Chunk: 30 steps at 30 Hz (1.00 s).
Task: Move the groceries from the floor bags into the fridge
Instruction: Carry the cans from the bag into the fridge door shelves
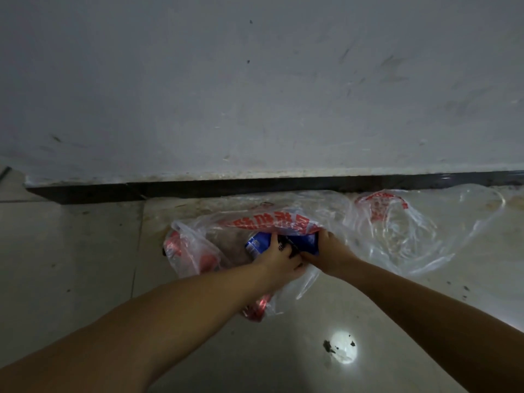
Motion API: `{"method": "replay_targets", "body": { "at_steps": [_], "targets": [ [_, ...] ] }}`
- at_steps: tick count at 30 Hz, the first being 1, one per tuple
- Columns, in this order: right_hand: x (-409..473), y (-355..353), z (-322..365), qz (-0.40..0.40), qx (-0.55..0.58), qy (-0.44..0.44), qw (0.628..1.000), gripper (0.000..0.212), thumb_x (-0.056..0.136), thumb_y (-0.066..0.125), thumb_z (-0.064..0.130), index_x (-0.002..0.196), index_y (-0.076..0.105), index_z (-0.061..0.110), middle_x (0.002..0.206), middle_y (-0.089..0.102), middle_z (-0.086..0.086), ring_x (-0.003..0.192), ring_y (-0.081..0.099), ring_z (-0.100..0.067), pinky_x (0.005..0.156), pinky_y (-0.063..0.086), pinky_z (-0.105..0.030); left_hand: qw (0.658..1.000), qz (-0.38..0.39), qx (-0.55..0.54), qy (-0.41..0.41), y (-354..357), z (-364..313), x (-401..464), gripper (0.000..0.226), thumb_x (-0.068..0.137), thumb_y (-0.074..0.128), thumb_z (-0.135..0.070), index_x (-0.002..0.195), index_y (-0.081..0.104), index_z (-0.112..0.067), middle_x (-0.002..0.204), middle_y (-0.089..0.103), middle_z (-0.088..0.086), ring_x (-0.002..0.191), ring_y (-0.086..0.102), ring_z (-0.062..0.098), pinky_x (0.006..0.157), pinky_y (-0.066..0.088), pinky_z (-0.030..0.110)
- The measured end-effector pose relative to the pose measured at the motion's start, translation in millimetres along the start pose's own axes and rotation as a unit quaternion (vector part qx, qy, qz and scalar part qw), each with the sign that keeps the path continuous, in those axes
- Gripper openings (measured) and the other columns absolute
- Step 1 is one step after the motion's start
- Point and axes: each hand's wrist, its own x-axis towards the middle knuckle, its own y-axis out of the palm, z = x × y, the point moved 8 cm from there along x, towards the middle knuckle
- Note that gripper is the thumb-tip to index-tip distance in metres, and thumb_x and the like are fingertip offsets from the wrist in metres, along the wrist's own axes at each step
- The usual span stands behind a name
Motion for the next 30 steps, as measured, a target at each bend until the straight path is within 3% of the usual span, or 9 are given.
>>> {"method": "replay_targets", "body": {
  "at_steps": [3,5,7,10,14,17,25,28,30],
  "targets": [
    [4,-2,6,-0.002,-0.001,-0.012,1.0,0.078,0.073,0.069,0.051,0.137,0.04,0.017,0.128,0.056,-0.007,0.11,0.059,-0.024,0.095,0.05,-0.038,0.998,-0.04,-0.049,0.004,-6,20,-13,0.055,0.094,0.045,-0.015,0.145,0.025,-0.014,0.146,0.036,0.014,0.131,0.036,0.039,0.102,0.034,0.06],
    [-1,-8,8,-0.01,-0.013,-0.012,1.0,0.072,0.074,0.07,0.049,0.134,0.042,0.018,0.125,0.057,-0.006,0.107,0.06,-0.021,0.092,0.052,-0.036,0.986,-0.084,-0.14,-0.027,-11,40,-28,0.056,0.092,0.051,-0.02,0.143,0.029,-0.015,0.144,0.037,0.01,0.129,0.038,0.032,0.101,0.037,0.051],
    [-9,-17,11,-0.029,-0.018,-0.003,0.999,0.075,0.071,0.073,0.047,0.134,0.041,0.02,0.125,0.054,-0.006,0.105,0.059,-0.022,0.09,0.053,-0.037,0.949,-0.12,-0.279,-0.079,-12,65,-46,0.065,0.086,0.062,-0.031,0.141,0.032,-0.015,0.143,0.037,0.006,0.129,0.039,0.026,0.104,0.037,0.04],
    [-23,-31,30,-0.072,-0.04,-0.044,0.996,0.079,0.072,0.072,0.047,0.138,0.032,0.025,0.13,0.045,-0.005,0.109,0.056,-0.024,0.092,0.052,-0.041,0.877,-0.169,-0.422,-0.159,-5,97,-73,0.072,0.08,0.07,-0.037,0.138,0.035,-0.015,0.141,0.039,0.003,0.124,0.047,0.023,0.095,0.042,0.031],
    [-38,-49,69,-0.124,0.003,-0.157,0.98,0.081,0.074,0.074,0.04,0.141,0.032,0.024,0.136,0.042,-0.005,0.121,0.047,-0.025,0.102,0.044,-0.04,0.844,-0.167,-0.449,-0.24,9,122,-94,0.075,0.076,0.074,-0.039,0.135,0.033,-0.017,0.135,0.048,0.005,0.114,0.055,0.027,0.084,0.046,0.031],
    [-40,-41,84,-0.091,0.012,-0.204,0.975,0.085,0.075,0.075,0.039,0.144,0.029,0.021,0.14,0.04,-0.005,0.129,0.042,-0.023,0.107,0.039,-0.037,0.811,-0.157,-0.509,-0.243,16,128,-101,0.076,0.073,0.077,-0.037,0.13,0.031,-0.018,0.123,0.057,0.006,0.107,0.059,0.024,0.084,0.05,0.035],
    [-28,-20,70,-0.01,0.043,-0.191,0.981,0.1,0.068,0.081,0.045,0.145,0.019,0.026,0.142,0.046,-0.002,0.125,0.05,-0.021,0.105,0.044,-0.037,0.787,-0.136,-0.552,-0.239,33,131,-110,0.089,0.068,0.082,-0.039,0.135,0.026,-0.021,0.125,0.055,0.0,0.11,0.056,0.017,0.089,0.049,0.032],
    [-23,-19,61,-0.011,0.063,-0.18,0.982,0.094,0.065,0.083,0.043,0.14,0.028,0.029,0.134,0.053,0.0,0.121,0.054,-0.021,0.101,0.046,-0.037,0.723,-0.161,-0.611,-0.279,47,131,-115,0.09,0.064,0.085,-0.036,0.134,0.031,-0.021,0.121,0.049,-0.01,0.112,0.053,0.012,0.092,0.044,0.026],
    [-21,-19,63,-0.011,0.082,-0.181,0.98,0.087,0.065,0.085,0.038,0.135,0.035,0.028,0.129,0.055,0.001,0.118,0.055,-0.019,0.098,0.046,-0.032,0.68,-0.181,-0.64,-0.308,56,132,-117,0.088,0.062,0.086,-0.035,0.134,0.037,-0.021,0.125,0.053,-0.007,0.117,0.054,0.014,0.094,0.042,0.025]
  ]
}}
